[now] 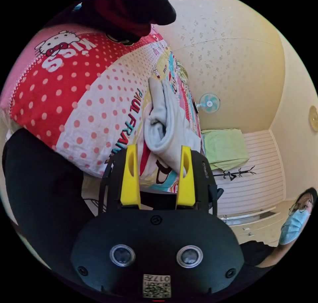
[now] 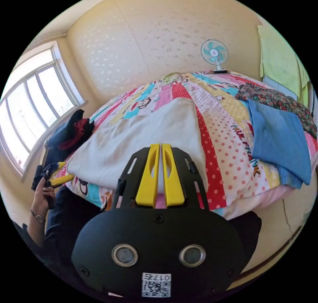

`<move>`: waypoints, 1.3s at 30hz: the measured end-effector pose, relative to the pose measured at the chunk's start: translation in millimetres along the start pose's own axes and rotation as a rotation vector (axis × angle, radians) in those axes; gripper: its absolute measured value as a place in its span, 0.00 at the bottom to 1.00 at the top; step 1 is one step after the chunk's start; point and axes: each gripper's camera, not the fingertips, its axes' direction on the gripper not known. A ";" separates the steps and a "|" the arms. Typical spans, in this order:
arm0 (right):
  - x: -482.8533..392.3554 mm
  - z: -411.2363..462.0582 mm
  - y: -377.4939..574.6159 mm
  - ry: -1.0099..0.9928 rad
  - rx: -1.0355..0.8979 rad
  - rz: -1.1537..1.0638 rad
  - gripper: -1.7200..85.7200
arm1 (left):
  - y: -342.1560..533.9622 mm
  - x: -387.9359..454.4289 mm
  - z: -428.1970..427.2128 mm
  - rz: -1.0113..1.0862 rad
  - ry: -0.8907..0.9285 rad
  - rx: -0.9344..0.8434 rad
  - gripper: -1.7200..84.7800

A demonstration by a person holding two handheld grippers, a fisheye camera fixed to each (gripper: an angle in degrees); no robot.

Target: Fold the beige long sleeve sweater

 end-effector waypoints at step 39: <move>21.7 -6.0 -15.7 0.086 0.082 -0.131 0.03 | 71.5 141.5 163.5 0.447 -0.048 -0.268 0.19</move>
